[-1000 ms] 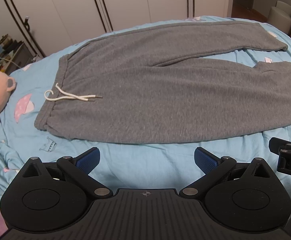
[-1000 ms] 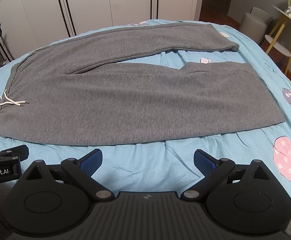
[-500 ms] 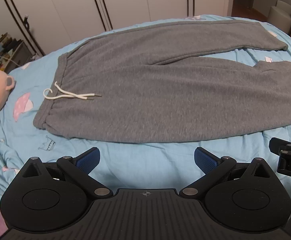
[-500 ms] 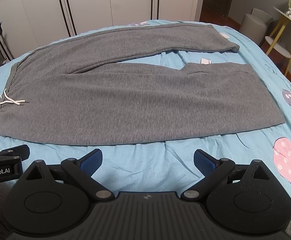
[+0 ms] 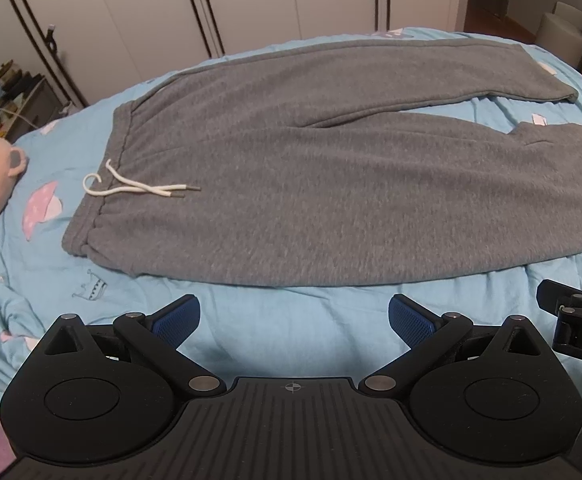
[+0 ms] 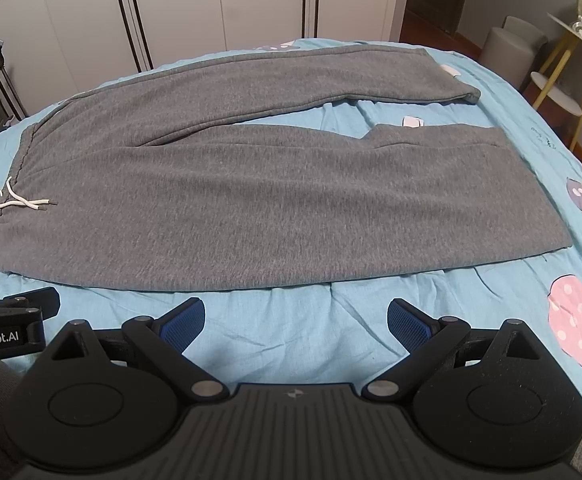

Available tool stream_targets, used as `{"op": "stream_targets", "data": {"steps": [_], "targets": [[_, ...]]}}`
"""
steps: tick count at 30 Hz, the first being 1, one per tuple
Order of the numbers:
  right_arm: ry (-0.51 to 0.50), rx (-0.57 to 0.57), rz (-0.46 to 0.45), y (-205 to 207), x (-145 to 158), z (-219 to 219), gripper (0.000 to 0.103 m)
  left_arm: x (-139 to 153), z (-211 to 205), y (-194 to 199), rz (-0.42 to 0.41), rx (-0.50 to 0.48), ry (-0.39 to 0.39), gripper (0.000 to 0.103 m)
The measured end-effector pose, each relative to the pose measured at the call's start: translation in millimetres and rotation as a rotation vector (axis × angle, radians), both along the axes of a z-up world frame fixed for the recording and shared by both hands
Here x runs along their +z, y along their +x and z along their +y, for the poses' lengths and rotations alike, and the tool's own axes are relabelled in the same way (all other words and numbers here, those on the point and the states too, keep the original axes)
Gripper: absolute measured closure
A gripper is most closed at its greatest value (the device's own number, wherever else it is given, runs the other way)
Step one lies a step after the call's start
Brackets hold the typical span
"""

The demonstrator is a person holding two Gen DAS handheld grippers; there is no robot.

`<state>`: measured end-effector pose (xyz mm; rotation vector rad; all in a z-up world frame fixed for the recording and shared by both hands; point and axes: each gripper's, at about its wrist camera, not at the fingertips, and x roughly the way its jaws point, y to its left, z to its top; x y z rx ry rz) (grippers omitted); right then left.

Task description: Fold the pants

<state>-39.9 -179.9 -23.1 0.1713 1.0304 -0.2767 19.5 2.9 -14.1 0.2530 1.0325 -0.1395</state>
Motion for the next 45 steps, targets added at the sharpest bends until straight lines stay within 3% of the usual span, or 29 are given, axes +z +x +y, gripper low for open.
{"op": "stream_targets", "data": {"steps": [8, 15, 22, 25, 32, 37, 40, 45], "targets": [[0.004, 0.011, 0.008, 6, -7, 0, 0.005, -5, 0, 9, 0.009, 0.008, 0.006, 0.000], [0.109, 0.039, -0.040, 19, -7, -12, 0.005, -7, 2, 39, 0.010, 0.045, -0.002, 0.000], [0.197, -0.087, -0.213, 59, -1, -79, 0.005, -22, 16, 104, 0.022, 0.182, -0.046, 0.000], [0.223, -0.168, -0.134, 101, -11, -121, 0.005, -35, 22, 147, 0.027, 0.277, -0.056, 0.000], [0.166, -0.306, -0.128, 224, -19, -204, 0.005, -79, 19, 253, 0.002, 0.433, -0.004, 0.000], [0.131, -0.364, -0.130, 345, -31, -245, 0.006, -123, 22, 278, -0.093, 0.481, 0.073, 0.000], [0.126, -0.378, -0.111, 419, -53, -262, 0.016, -135, 23, 287, -0.152, 0.459, 0.072, 0.000], [0.199, -0.482, -0.065, 502, -88, -285, 0.035, -137, 25, 290, -0.282, 0.431, 0.028, 0.000]]}}
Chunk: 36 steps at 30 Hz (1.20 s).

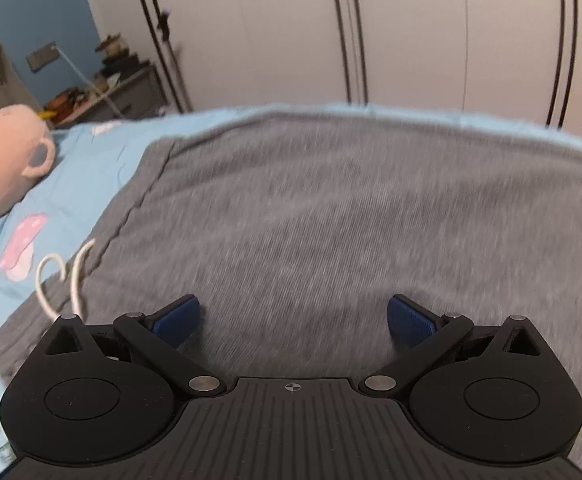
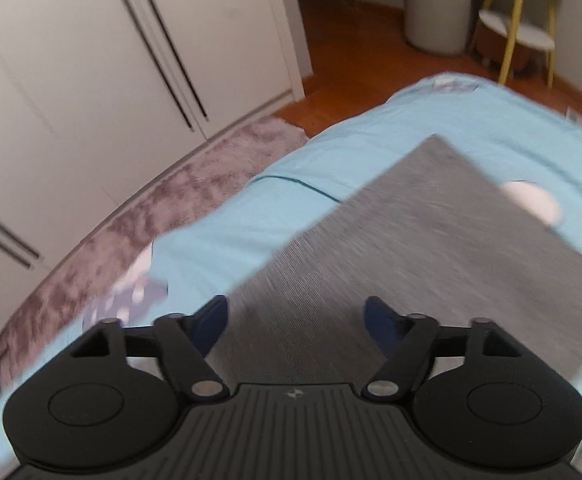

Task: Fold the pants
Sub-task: 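Lower the right tool onto the pant leg hem and close it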

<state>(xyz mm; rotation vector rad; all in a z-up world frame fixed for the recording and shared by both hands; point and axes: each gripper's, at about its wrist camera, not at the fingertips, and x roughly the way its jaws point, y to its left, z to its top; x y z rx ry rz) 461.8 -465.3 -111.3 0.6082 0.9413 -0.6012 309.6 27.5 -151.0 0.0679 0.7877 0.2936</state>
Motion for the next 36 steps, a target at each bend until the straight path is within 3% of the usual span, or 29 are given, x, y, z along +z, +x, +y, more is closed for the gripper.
{"op": "stream_targets", "data": {"steps": [3, 5, 6, 7, 10, 12, 15, 20, 22, 25, 28, 31, 33, 36], "targets": [[0.022, -0.046, 0.047, 30, -24, -7, 0.035, -8, 2, 6, 0.001, -0.024, -0.025, 0.000], [0.013, -0.080, 0.110, 42, -41, -8, 0.041, -13, 8, 8, -0.006, -0.028, -0.061, 0.000], [0.000, -0.100, 0.145, 44, -46, -7, 0.048, -14, 11, 9, -0.009, -0.025, -0.083, 0.000], [-0.041, -0.117, 0.166, 46, -51, -4, 0.063, -15, 15, 9, -0.017, -0.022, -0.116, 0.000], [-0.090, -0.079, 0.123, 38, -48, 5, 0.096, -16, 22, 8, -0.016, -0.033, -0.158, 0.000], [-0.075, -0.073, 0.081, 25, -39, 5, 0.098, -16, 24, 6, -0.022, -0.056, -0.160, 0.000], [-0.041, -0.062, -0.056, -17, -9, 2, 0.098, -13, 28, 3, -0.018, -0.080, -0.172, 0.000], [-0.018, -0.039, -0.359, -155, 58, 26, 0.098, 0, 50, -1, -0.010, -0.060, -0.287, 0.000], [-0.026, -0.045, -0.421, -226, 72, 42, 0.099, 12, 60, -7, -0.036, -0.044, -0.336, 0.000], [-0.038, -0.045, -0.419, -327, 62, 63, 0.101, 30, 66, -12, -0.085, -0.075, -0.377, 0.000], [0.014, -0.073, -0.307, -380, 5, 62, 0.101, 41, 66, -7, -0.118, -0.154, -0.414, 0.000], [0.123, -0.110, -0.234, -395, -48, 52, 0.101, 44, 72, 20, -0.091, -0.179, -0.434, 0.000], [0.060, -0.076, -0.263, -395, -52, 57, 0.100, 46, 79, 42, -0.035, -0.121, -0.401, 0.000], [-0.062, 0.021, -0.203, -380, -46, 73, 0.096, 45, 92, 69, -0.015, -0.084, -0.423, 0.000]]}}
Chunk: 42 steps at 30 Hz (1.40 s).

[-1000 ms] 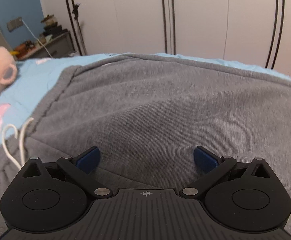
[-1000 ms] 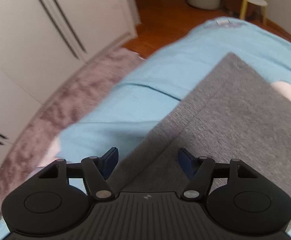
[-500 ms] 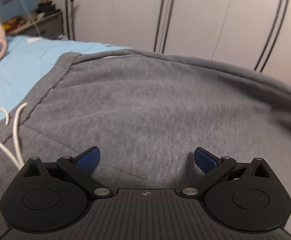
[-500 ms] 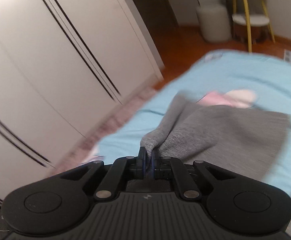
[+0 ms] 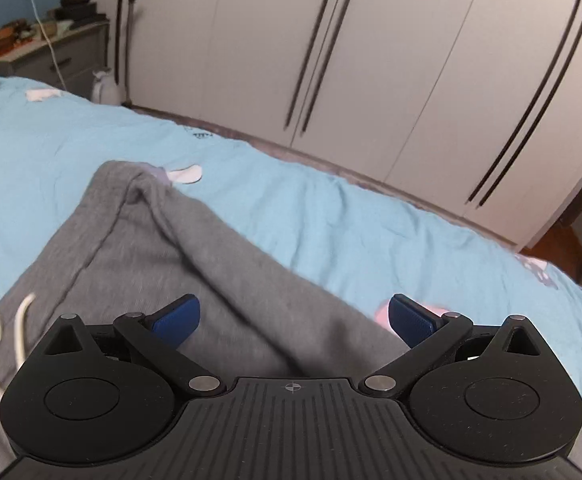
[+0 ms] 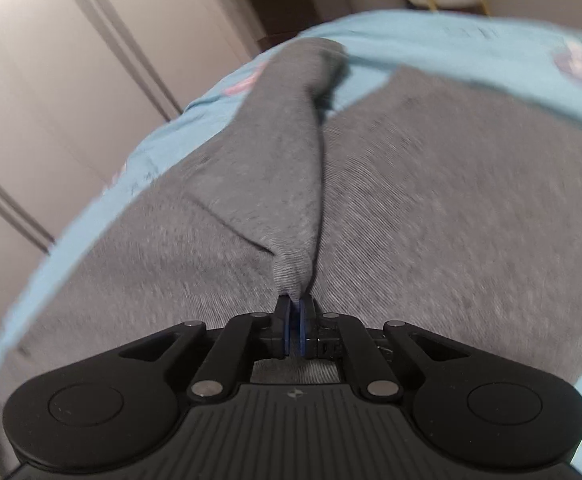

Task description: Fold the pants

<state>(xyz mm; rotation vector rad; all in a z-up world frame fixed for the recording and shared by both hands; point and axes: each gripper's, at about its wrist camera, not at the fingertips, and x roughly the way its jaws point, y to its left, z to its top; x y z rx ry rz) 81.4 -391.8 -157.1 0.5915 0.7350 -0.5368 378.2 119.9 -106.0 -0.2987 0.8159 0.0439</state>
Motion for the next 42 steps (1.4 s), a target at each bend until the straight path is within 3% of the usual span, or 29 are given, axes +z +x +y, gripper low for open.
{"op": "stream_targets", "data": {"steps": [2, 4, 7, 10, 12, 14, 15, 16, 18, 19, 21, 23, 24, 25, 27, 28, 29, 30, 31, 32, 33, 34, 37, 40, 41, 42], "targets": [[-0.065, 0.036, 0.025, 5, 0, 7, 0.095, -8, 8, 15, 0.074, 0.052, -0.003, 0.000], [-0.086, 0.041, 0.021, 3, 2, 12, 0.094, -19, 21, 23, 0.109, 0.075, -0.062, 0.000], [-0.110, 0.054, 0.002, 1, -2, 14, 0.090, -26, 39, 32, 0.102, 0.101, -0.175, 0.000], [-0.134, 0.061, 0.016, 2, -1, 12, 0.082, -29, 50, 46, 0.117, 0.119, -0.218, 0.013], [-0.126, 0.048, 0.041, 4, 4, 9, 0.077, -35, 54, 55, 0.133, 0.119, -0.216, 0.016], [-0.153, 0.022, 0.046, 2, 14, 10, 0.065, -37, 54, 58, 0.132, 0.114, -0.203, 0.024], [-0.183, 0.018, 0.042, 1, 18, 11, 0.061, -37, 55, 59, 0.132, 0.104, -0.185, 0.033], [-0.227, 0.019, 0.045, 2, 23, 13, 0.054, -35, 55, 61, 0.127, 0.094, -0.160, 0.048], [-0.357, 0.031, 0.048, 7, 33, 22, 0.052, -34, 55, 62, 0.098, 0.052, -0.136, 0.072], [-0.408, 0.042, 0.057, 12, 36, 24, 0.050, -34, 55, 64, 0.100, 0.027, -0.147, 0.074], [-0.481, 0.091, 0.074, 29, 40, 29, 0.046, -39, 54, 69, 0.127, 0.007, -0.155, 0.074], [-0.488, 0.166, 0.094, 53, 35, 32, 0.044, -45, 51, 76, 0.143, -0.005, -0.141, 0.069], [-0.493, 0.195, 0.114, 65, 30, 33, 0.044, -45, 50, 77, 0.146, -0.002, -0.148, 0.058], [-0.502, 0.228, 0.151, 81, 23, 33, 0.044, -45, 50, 78, 0.149, -0.011, -0.177, 0.040], [-0.517, 0.259, 0.204, 102, 9, 30, 0.046, -44, 46, 85, 0.156, -0.039, -0.229, 0.019], [-0.512, 0.266, 0.217, 112, 5, 27, 0.049, -44, 43, 90, 0.167, -0.040, -0.219, 0.021], [-0.493, 0.268, 0.215, 117, 2, 23, 0.063, -44, 38, 95, 0.186, -0.033, -0.178, 0.025], [-0.472, 0.262, 0.210, 122, 1, 18, 0.070, -44, 34, 97, 0.206, -0.030, -0.136, 0.040], [-0.449, 0.236, 0.205, 124, 2, 10, 0.087, -43, 31, 96, 0.218, -0.025, -0.096, 0.064], [-0.421, 0.214, 0.190, 124, 3, 3, 0.097, -42, 31, 97, 0.223, -0.023, -0.071, 0.072], [-0.369, 0.195, 0.160, 122, 5, -7, 0.097, -42, 34, 97, 0.226, -0.012, -0.071, 0.085], [-0.309, 0.169, 0.128, 118, 7, -16, 0.097, -42, 41, 96, 0.230, -0.001, -0.090, 0.091], [-0.179, 0.095, 0.034, 102, 16, -39, 0.098, -29, 60, 87, 0.213, 0.037, -0.194, 0.094], [-0.058, 0.001, -0.059, 90, 35, -68, 0.098, 16, 62, 73, 0.106, 0.035, -0.113, 0.094], [-0.028, -0.030, -0.096, 87, 44, -79, 0.098, 34, 67, 64, 0.068, 0.036, -0.112, 0.094], [0.001, -0.063, -0.145, 80, 58, -86, 0.098, 51, 76, 53, 0.043, 0.035, -0.164, 0.094]]}}
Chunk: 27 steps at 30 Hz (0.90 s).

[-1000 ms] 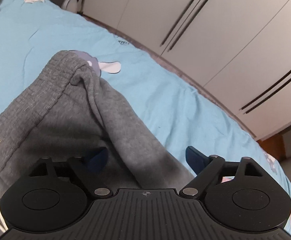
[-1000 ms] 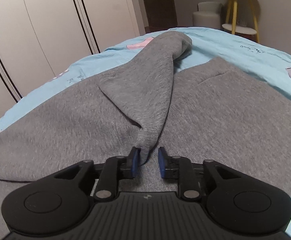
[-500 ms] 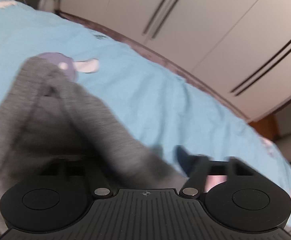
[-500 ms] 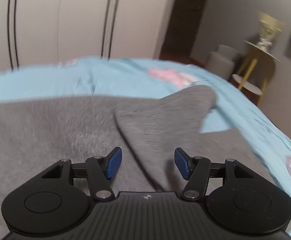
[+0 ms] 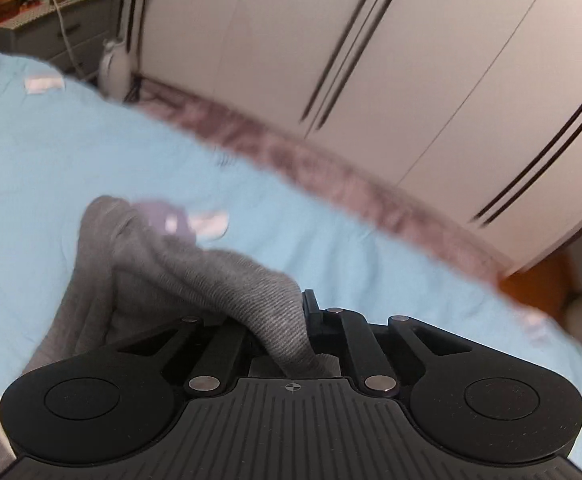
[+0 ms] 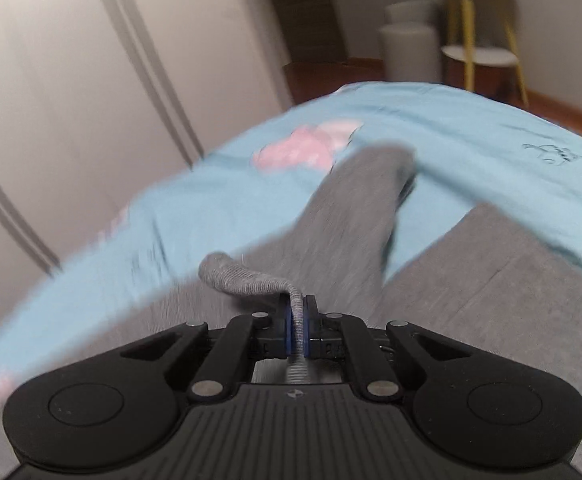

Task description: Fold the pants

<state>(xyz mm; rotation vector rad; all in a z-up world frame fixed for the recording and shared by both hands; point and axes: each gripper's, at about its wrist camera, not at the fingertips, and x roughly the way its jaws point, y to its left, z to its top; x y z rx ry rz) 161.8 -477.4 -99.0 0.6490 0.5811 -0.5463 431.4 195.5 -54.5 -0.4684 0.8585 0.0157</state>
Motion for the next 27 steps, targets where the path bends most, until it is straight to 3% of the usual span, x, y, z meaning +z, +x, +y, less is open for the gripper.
{"op": "stream_targets", "data": {"steps": [2, 4, 6, 8, 10, 12, 15, 16, 18, 19, 20, 22, 24, 27], "targets": [[0.072, -0.057, -0.152, -23, 33, -17, 0.098, 26, 17, -30, -0.055, -0.001, -0.086, 0.094], [0.130, -0.087, -0.299, -55, 61, -29, 0.099, 46, 33, -75, -0.127, -0.017, -0.112, 0.094], [0.151, -0.109, -0.401, -93, 80, -35, 0.099, 47, 52, -122, -0.150, -0.007, -0.146, 0.094], [0.166, -0.134, -0.445, -136, 81, -41, 0.099, 29, 70, -163, -0.106, -0.012, -0.187, 0.094], [0.180, -0.155, -0.428, -171, 63, -45, 0.099, -4, 78, -201, -0.062, -0.041, -0.179, 0.092], [0.174, -0.177, -0.335, -198, 28, -45, 0.099, -48, 77, -226, 0.060, -0.066, -0.117, 0.092], [0.191, -0.246, -0.094, -213, -43, -45, 0.099, -107, 79, -242, 0.247, -0.052, -0.144, 0.089], [0.226, -0.278, -0.024, -216, -66, -47, 0.099, -114, 80, -246, 0.238, -0.034, -0.166, 0.085], [0.250, -0.311, -0.106, -233, -84, -43, 0.099, -113, 87, -250, 0.227, 0.009, -0.215, 0.082], [0.262, -0.326, -0.120, -237, -84, -41, 0.099, -108, 89, -249, 0.224, 0.036, -0.227, 0.067], [0.265, -0.327, -0.119, -237, -82, -41, 0.097, -103, 90, -250, 0.205, 0.052, -0.226, 0.059], [0.268, -0.313, -0.106, -232, -78, -44, 0.094, -95, 93, -248, 0.165, 0.109, -0.178, 0.030], [0.285, -0.312, -0.115, -229, -76, -47, 0.087, -94, 93, -245, 0.148, 0.162, -0.173, 0.027], [0.315, -0.311, -0.152, -223, -77, -49, 0.072, -98, 96, -244, 0.170, 0.195, -0.221, 0.045]]}}
